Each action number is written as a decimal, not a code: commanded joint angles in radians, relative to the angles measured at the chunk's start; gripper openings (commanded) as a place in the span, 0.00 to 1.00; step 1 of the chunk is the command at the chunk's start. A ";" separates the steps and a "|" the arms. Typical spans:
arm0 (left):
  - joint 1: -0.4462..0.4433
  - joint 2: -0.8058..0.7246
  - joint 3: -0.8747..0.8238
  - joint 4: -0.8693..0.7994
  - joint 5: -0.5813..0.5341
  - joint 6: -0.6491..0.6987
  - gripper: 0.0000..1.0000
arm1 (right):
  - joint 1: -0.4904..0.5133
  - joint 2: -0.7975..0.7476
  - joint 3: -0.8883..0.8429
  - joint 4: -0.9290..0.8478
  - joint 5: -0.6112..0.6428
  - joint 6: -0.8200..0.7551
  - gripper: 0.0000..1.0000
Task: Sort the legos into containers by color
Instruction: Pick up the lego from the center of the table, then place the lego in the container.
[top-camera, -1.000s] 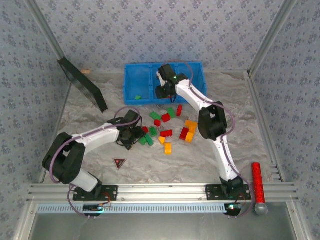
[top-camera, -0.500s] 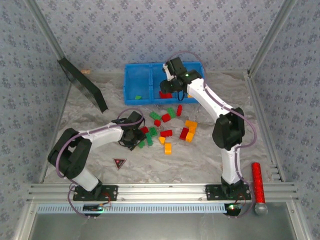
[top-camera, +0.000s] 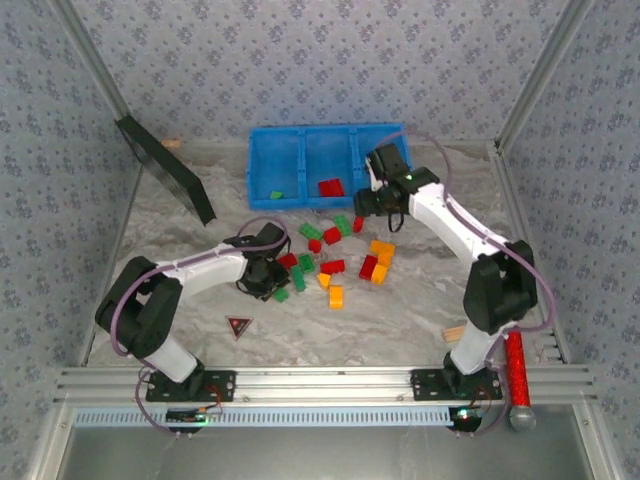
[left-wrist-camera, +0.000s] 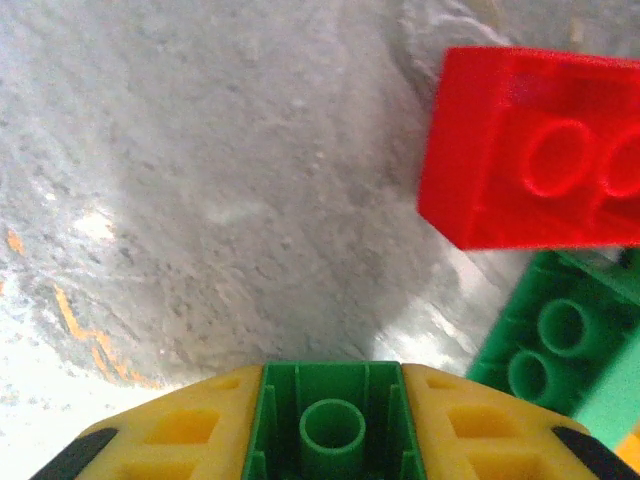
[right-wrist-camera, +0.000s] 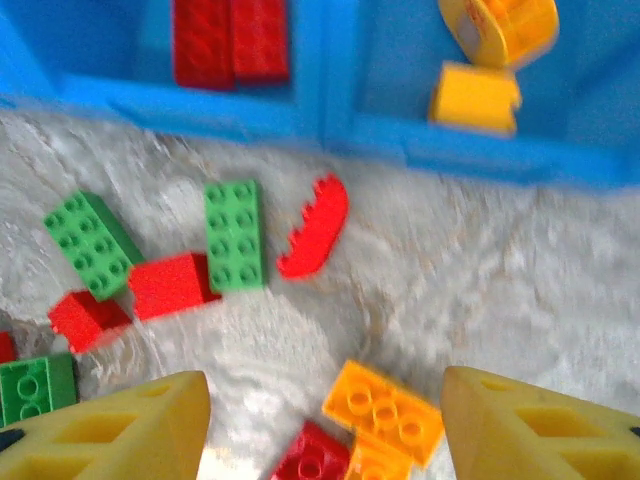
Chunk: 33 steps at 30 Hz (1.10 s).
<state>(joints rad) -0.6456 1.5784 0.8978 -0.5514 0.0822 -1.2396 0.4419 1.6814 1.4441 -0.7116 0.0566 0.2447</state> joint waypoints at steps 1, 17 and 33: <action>0.032 -0.039 0.134 -0.098 0.027 0.092 0.16 | -0.012 -0.082 -0.117 -0.024 -0.033 0.124 0.69; 0.258 0.220 0.714 -0.134 -0.027 0.365 0.16 | -0.023 -0.201 -0.489 0.165 -0.203 0.443 0.65; 0.351 0.596 1.089 -0.122 -0.015 0.420 0.19 | -0.004 -0.085 -0.556 0.209 -0.169 0.457 0.53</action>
<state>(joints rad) -0.2943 2.1445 1.9022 -0.6567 0.0601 -0.8448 0.4309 1.5806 0.8940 -0.4976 -0.1280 0.6922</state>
